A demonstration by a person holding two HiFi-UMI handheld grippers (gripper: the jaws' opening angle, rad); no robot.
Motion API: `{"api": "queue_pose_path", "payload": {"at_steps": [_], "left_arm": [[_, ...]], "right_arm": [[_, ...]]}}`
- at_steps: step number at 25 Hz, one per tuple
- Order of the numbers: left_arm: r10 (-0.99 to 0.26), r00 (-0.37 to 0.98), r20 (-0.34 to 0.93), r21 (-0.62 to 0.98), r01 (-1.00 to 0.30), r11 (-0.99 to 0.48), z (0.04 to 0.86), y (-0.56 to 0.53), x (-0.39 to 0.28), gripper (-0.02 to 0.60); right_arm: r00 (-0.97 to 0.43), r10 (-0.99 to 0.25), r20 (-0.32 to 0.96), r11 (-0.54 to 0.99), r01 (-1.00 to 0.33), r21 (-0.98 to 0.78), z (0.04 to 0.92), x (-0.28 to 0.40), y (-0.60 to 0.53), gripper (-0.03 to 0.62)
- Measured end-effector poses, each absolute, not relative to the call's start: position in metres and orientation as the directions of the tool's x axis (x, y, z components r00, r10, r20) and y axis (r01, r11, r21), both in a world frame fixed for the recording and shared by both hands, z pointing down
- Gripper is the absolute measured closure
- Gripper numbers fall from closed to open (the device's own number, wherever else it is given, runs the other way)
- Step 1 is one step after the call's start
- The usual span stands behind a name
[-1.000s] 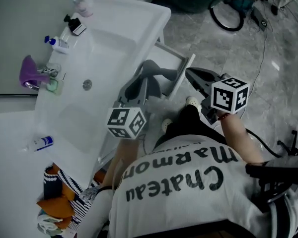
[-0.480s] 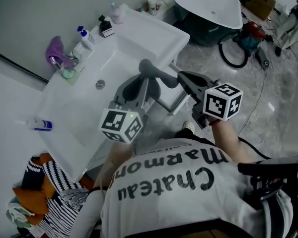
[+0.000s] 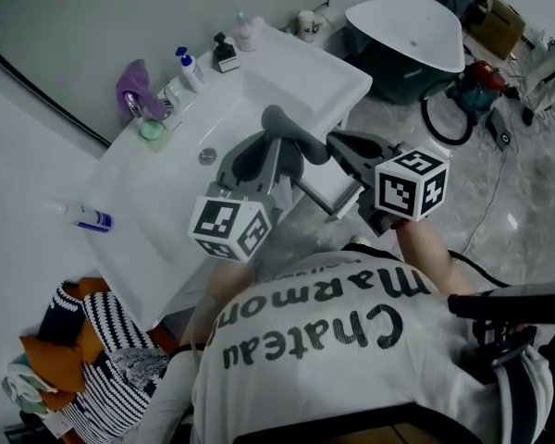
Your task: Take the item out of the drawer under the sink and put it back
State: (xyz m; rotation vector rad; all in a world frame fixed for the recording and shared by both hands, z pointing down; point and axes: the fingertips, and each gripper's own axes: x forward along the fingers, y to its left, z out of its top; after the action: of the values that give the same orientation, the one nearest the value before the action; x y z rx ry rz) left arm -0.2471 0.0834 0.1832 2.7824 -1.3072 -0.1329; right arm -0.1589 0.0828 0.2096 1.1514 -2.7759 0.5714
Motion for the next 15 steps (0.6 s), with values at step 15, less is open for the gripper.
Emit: {"api": "queue_pose_path", "payload": {"at_steps": [15], "left_arm": [[-0.798,0.602,-0.032,0.134,-0.788,-0.601,0.197,0.058,-0.267,0.551]], "right_arm": [[-0.739,-0.615,0.273,0.695,-0.672,-0.255,0.221,-0.183,0.064,0.583]]}}
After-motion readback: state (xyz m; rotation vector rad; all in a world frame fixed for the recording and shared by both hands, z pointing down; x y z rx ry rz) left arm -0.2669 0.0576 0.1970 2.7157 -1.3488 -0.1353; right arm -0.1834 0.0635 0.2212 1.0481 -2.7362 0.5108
